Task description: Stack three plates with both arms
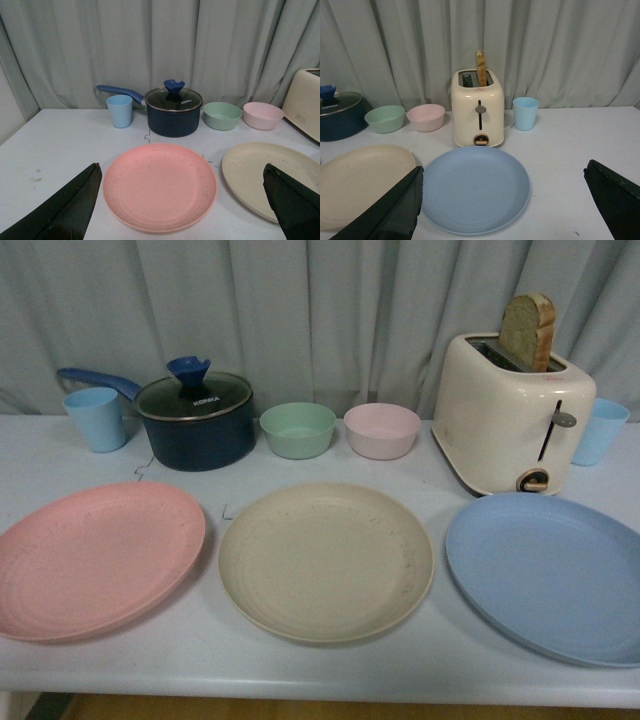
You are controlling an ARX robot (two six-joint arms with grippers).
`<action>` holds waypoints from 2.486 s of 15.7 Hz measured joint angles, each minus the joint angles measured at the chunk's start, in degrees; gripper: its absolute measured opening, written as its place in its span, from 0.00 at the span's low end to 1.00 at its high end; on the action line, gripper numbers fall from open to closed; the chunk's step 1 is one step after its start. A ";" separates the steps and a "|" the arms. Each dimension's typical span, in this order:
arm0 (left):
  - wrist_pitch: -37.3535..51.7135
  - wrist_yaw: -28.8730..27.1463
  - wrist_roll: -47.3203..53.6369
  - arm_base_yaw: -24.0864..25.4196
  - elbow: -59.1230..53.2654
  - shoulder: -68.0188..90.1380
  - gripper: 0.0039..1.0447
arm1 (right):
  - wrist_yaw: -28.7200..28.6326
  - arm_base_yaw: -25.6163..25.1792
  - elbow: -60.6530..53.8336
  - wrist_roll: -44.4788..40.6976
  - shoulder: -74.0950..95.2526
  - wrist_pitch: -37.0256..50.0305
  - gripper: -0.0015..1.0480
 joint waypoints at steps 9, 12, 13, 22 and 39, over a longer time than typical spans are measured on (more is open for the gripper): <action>-14.19 -6.69 -0.94 4.50 24.52 39.56 0.94 | -0.09 0.02 0.00 0.00 0.00 -0.04 0.94; -10.14 -1.62 4.61 9.64 35.15 60.48 0.94 | -0.07 0.00 0.00 0.00 0.00 -0.02 0.94; -10.36 -1.11 6.34 10.84 38.93 66.58 0.94 | -0.09 0.00 0.00 0.00 0.00 0.00 0.94; -2.58 5.49 14.32 13.22 61.00 102.73 0.94 | -0.07 0.00 0.00 0.00 0.00 -0.02 0.94; -7.32 15.10 4.42 21.42 71.65 126.42 0.40 | -0.09 0.00 0.00 0.00 0.00 -0.02 0.94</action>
